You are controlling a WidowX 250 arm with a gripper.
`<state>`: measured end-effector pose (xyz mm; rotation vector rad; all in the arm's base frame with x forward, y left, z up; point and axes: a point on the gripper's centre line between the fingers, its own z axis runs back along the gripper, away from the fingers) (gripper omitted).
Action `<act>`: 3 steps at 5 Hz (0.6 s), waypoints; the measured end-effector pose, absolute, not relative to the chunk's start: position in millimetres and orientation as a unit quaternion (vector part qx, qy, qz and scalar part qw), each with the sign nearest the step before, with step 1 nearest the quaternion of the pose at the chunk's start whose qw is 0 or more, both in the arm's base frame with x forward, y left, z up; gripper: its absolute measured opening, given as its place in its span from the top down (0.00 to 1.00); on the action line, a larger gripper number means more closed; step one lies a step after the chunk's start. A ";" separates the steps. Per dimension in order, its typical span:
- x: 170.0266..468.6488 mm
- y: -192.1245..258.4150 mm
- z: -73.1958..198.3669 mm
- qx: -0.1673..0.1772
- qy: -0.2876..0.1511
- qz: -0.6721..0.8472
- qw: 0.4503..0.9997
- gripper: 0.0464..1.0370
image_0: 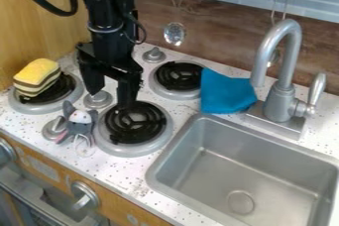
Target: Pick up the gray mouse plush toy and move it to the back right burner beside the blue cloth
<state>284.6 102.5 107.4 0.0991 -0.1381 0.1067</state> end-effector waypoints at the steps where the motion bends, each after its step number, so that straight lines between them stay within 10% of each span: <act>1: 282.8 101.0 98.4 0.046 -0.056 0.051 0.996 0.04; 3: 284.4 137.8 93.1 0.070 -0.114 0.082 0.988 0.04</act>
